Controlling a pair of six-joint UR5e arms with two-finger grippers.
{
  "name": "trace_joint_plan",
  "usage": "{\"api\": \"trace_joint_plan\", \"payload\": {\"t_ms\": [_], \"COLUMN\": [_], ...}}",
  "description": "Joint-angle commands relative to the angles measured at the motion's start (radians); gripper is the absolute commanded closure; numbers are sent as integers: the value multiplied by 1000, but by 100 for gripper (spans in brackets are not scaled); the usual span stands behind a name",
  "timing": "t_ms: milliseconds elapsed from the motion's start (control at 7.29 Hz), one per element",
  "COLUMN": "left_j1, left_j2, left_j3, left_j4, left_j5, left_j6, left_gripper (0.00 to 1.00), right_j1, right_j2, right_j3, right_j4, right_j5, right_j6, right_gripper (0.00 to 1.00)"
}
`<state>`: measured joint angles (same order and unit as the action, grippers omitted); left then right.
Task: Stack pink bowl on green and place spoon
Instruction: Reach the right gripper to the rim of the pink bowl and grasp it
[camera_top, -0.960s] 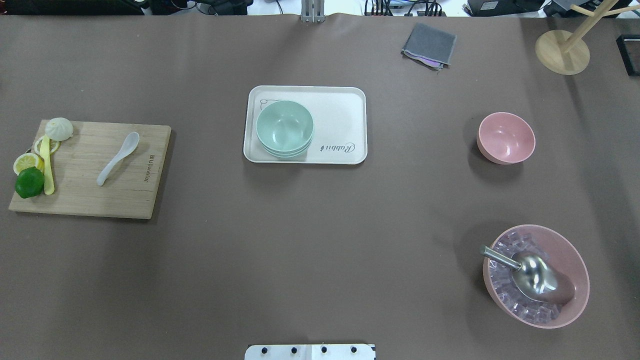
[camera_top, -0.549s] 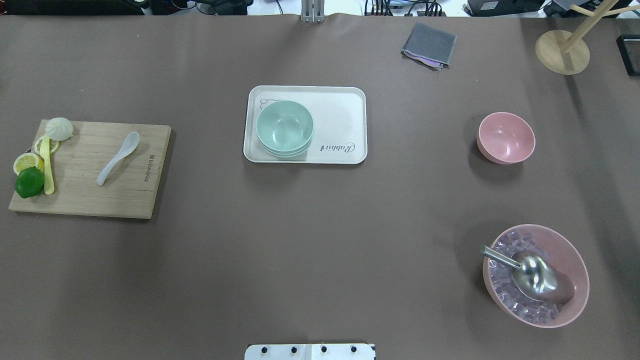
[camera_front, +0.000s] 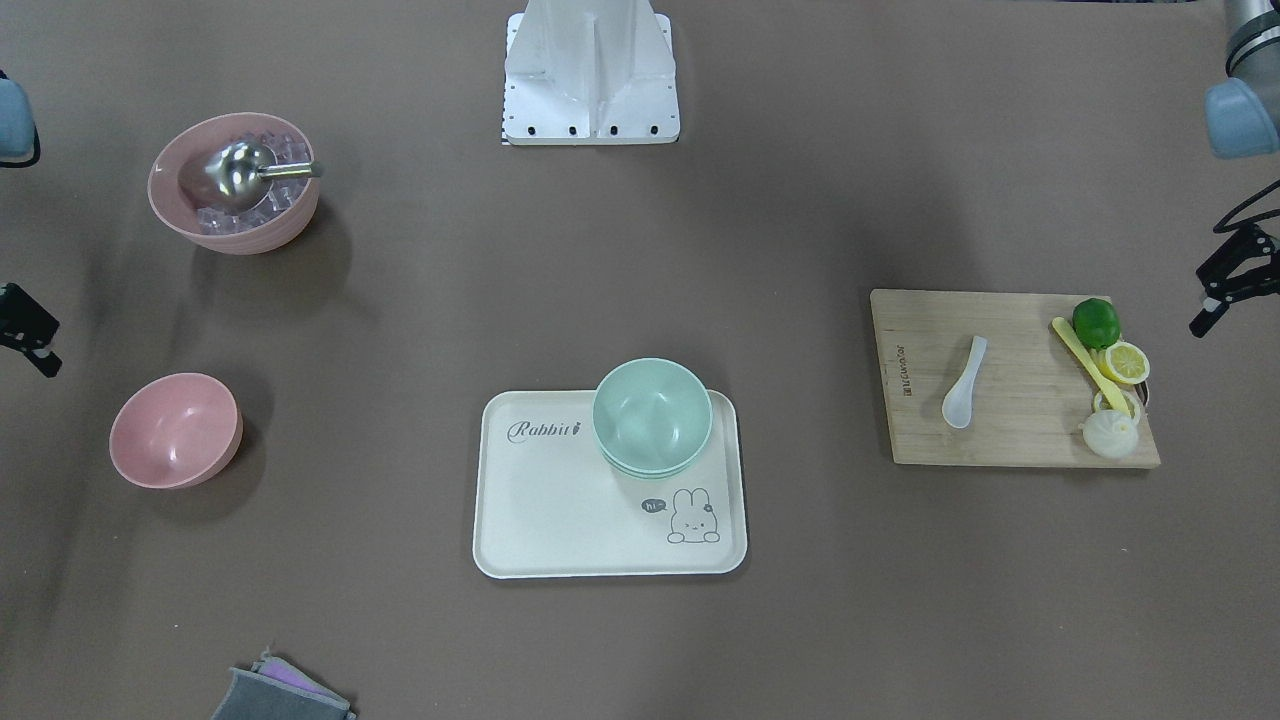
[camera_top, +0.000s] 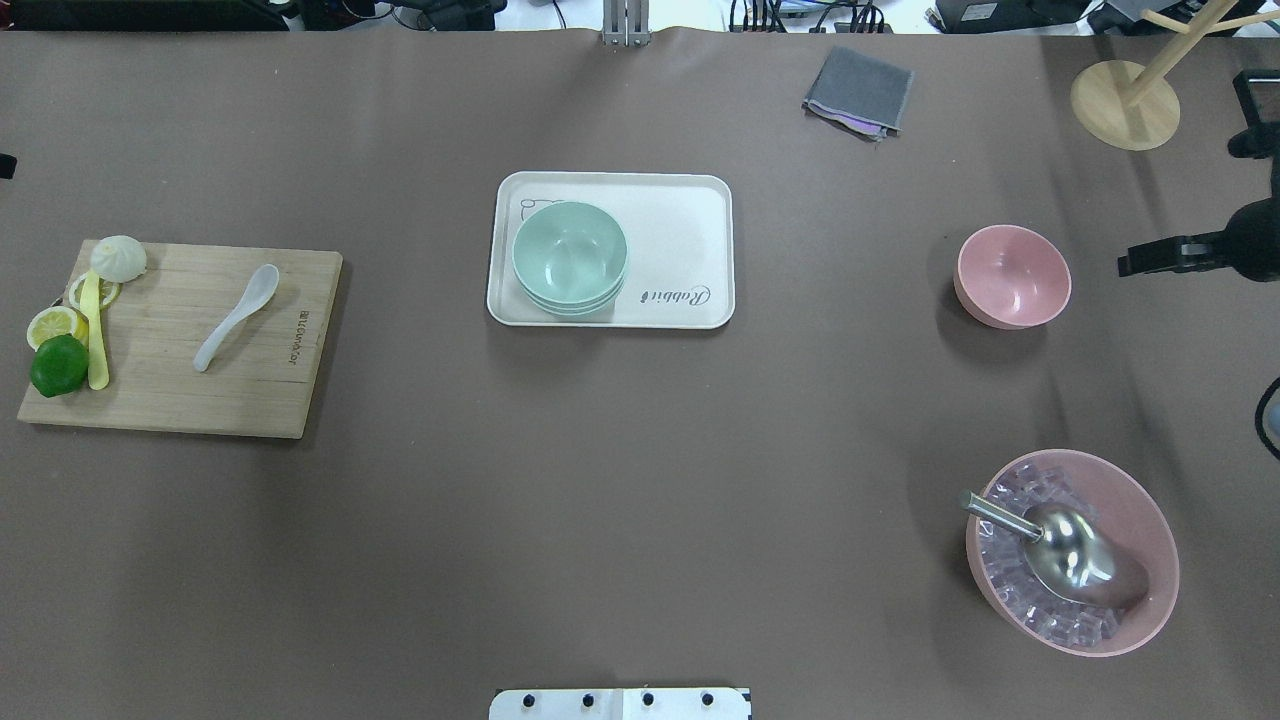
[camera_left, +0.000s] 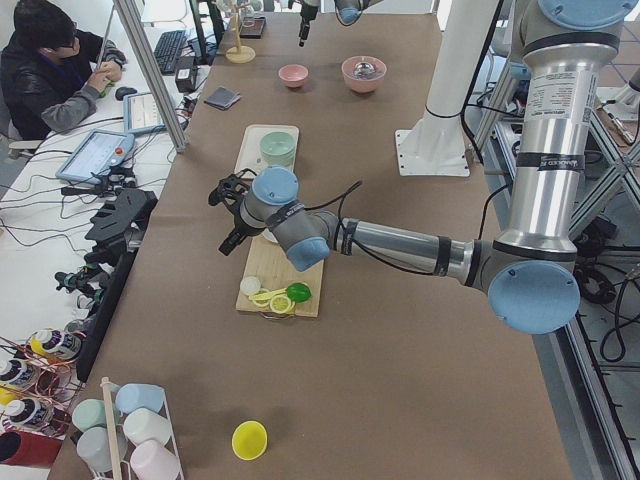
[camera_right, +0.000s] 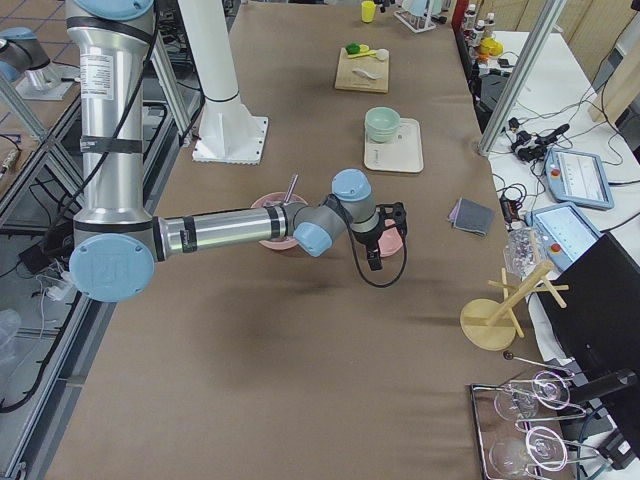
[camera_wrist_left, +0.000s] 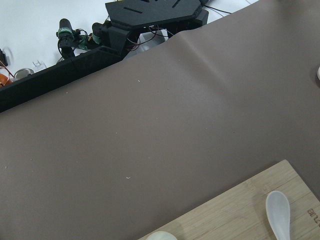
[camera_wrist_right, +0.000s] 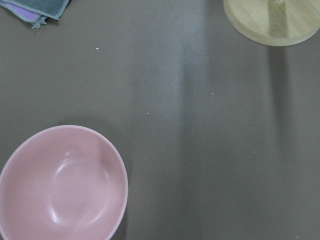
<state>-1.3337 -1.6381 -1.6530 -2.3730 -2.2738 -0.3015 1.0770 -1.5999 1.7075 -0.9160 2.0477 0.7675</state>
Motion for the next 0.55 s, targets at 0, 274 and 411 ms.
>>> {"api": "trace_joint_plan", "payload": {"t_ms": [0,274,411], "left_j1": [5,5,7], "left_j2": [-2,0,0], "left_j3": [1,1,1], "left_j4": [0,-2,-2], "left_j5": [2,0,0], "left_j6": [-2,-2,-2], "left_gripper": [2,2,2], "right_j1": [-98,-115,-118], "right_j2": [49,77,93], "right_j3": [-54,-95,-104], "right_j4": [22,23,22], "right_j5": [-99,-100,-100], "right_j6": [108,122,136], "right_gripper": [13,30,41]}}
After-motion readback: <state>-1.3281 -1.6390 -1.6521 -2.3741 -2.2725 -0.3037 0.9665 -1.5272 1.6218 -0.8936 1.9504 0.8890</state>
